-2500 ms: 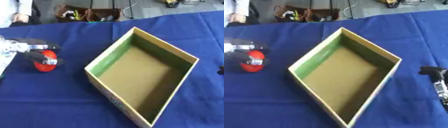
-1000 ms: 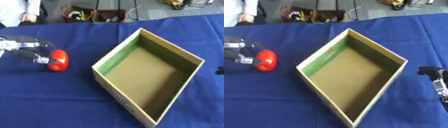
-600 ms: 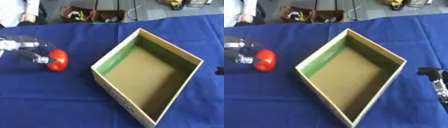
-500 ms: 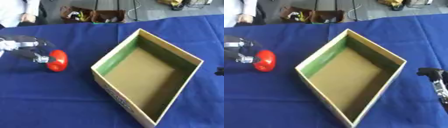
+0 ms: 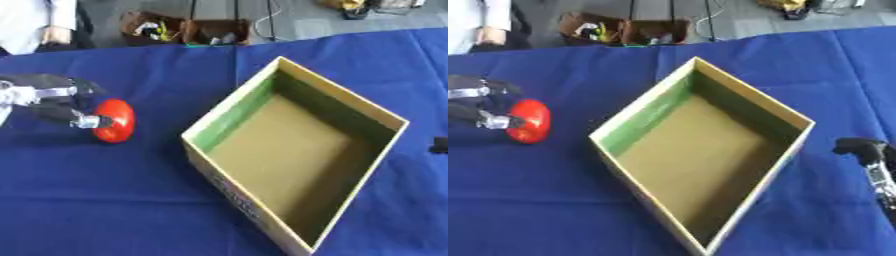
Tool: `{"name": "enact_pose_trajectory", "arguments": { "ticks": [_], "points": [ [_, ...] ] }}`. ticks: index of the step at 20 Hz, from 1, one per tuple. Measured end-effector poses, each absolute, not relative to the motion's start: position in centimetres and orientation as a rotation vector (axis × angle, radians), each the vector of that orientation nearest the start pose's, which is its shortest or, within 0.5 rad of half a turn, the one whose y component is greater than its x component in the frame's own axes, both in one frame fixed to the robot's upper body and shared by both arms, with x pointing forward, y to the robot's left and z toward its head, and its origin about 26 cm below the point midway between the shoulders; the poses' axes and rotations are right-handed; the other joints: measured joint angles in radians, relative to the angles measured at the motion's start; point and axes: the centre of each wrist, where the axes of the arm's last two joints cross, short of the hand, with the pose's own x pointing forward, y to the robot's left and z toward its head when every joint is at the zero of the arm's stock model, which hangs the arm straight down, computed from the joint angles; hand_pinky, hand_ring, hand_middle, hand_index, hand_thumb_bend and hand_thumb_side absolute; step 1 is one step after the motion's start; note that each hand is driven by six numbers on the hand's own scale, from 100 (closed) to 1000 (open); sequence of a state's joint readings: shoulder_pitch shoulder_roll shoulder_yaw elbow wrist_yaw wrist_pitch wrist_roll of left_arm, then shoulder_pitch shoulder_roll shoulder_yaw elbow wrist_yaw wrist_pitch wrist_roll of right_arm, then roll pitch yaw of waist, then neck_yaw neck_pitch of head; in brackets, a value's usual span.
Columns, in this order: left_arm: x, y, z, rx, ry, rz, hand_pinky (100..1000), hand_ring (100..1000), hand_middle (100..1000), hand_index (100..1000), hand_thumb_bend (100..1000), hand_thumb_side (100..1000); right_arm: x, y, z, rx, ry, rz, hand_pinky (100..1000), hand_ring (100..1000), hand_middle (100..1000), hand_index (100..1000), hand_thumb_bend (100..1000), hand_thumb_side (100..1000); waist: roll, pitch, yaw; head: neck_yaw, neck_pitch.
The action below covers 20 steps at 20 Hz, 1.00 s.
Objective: Pick up objects on the table and place them in the box.
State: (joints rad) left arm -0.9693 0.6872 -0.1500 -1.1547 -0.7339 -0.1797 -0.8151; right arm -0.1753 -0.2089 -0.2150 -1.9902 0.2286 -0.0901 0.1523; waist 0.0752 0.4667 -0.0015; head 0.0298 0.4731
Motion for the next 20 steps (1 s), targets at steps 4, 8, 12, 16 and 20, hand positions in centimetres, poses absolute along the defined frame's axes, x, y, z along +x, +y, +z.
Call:
{"name": "enact_pose_trajectory", "arguments": {
  "ticks": [4, 8, 12, 16, 20],
  "points": [
    [44.52, 32.67, 30.01, 0.805, -1.201, -1.683, 681, 796, 994, 1000, 528, 921, 28.33, -30.86, 16.54, -0.469, -2.173, 0.404, 906, 857, 622, 731, 100, 917, 0.002, 0.006, -0.005, 0.002, -0.003],
    [44.58, 32.43, 30.25, 0.791, -1.222, -1.690, 673, 789, 993, 1000, 529, 928, 28.34, -30.85, 16.55, -0.473, -2.173, 0.407, 907, 857, 622, 730, 100, 919, 0.003, 0.012, -0.012, 0.003, -0.009],
    [44.76, 32.11, 30.30, 0.786, -1.236, -1.691, 666, 782, 981, 1000, 541, 940, 28.34, -30.85, 16.55, -0.481, -2.171, 0.413, 907, 858, 621, 729, 100, 920, 0.005, 0.018, -0.017, 0.003, -0.010],
    [44.88, 31.96, 30.31, 0.787, -1.244, -1.690, 662, 775, 963, 1000, 550, 944, 28.34, -30.84, 16.55, -0.490, -2.168, 0.418, 907, 858, 620, 728, 100, 923, 0.008, 0.022, -0.017, 0.003, -0.010],
    [44.91, 31.81, 30.43, 0.797, -1.247, -1.694, 688, 806, 976, 1000, 576, 945, 28.34, -30.83, 16.54, -0.498, -2.164, 0.422, 907, 858, 620, 727, 100, 927, 0.009, 0.025, -0.017, 0.003, -0.010]
  ]
}}
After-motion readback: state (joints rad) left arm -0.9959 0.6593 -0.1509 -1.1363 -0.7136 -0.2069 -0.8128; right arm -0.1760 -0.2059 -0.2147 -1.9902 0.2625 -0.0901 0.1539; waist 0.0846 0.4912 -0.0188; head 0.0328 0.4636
